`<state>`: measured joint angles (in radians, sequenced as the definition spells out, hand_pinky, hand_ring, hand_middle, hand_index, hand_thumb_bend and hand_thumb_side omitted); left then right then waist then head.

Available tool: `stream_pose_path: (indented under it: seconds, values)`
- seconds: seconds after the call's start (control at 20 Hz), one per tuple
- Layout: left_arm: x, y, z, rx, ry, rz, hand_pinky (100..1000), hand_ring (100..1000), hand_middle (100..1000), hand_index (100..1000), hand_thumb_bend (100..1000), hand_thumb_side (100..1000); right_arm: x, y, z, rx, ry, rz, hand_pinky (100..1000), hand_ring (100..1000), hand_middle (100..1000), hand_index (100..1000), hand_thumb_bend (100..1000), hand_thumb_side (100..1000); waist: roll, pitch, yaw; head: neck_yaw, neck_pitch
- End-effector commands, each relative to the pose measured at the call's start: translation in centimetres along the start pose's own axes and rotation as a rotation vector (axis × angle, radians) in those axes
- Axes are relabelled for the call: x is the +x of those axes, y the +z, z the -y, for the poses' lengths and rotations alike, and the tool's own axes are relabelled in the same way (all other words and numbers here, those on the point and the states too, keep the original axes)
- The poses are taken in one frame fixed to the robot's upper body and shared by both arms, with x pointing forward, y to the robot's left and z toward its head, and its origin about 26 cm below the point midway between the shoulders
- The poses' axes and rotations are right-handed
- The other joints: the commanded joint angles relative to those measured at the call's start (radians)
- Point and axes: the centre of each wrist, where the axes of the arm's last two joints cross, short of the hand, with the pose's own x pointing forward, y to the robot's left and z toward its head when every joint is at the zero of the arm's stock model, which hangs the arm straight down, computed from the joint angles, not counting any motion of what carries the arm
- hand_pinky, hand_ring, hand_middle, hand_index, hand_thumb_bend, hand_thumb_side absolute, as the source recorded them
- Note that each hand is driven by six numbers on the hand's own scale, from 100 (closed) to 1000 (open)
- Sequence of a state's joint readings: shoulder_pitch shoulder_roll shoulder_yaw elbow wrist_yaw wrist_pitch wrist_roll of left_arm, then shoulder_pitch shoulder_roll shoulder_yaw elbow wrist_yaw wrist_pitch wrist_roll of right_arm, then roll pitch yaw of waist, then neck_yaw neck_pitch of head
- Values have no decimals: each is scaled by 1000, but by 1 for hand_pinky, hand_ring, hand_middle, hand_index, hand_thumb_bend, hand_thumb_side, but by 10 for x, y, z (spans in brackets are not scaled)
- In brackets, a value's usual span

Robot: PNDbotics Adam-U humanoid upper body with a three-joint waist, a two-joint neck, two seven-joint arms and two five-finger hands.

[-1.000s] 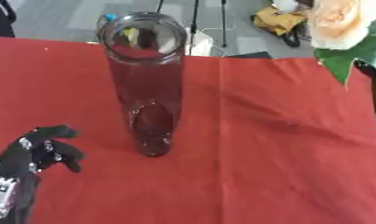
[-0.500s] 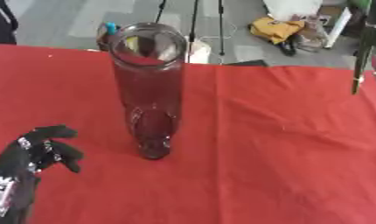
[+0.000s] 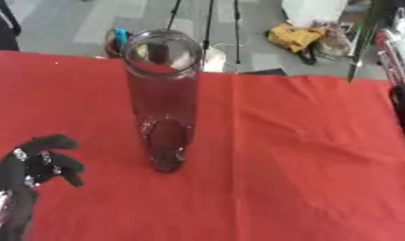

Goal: Arrange flowers into the vase.

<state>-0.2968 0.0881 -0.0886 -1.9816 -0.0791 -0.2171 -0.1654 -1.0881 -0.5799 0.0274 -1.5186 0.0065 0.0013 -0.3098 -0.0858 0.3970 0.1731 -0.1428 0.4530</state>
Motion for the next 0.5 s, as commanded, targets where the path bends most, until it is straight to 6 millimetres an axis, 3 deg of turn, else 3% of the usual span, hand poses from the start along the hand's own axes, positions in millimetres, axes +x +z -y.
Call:
stream_pose_path:
  seconds: [0.05,0.5]
  values:
    - [5,-1,-1,-23,-5,17,445,561,674,804,138,1000,10,-12,0,-27,-14,14,100,133,100,100,358,826,1,-31,4,-4,5]
    - [5,0,0,-40,2,13,445,561,675,803,138,1000,25,-33,-19,-77,-91,19,100,117,100,100,339,826,-13,-43,30,-12,14]
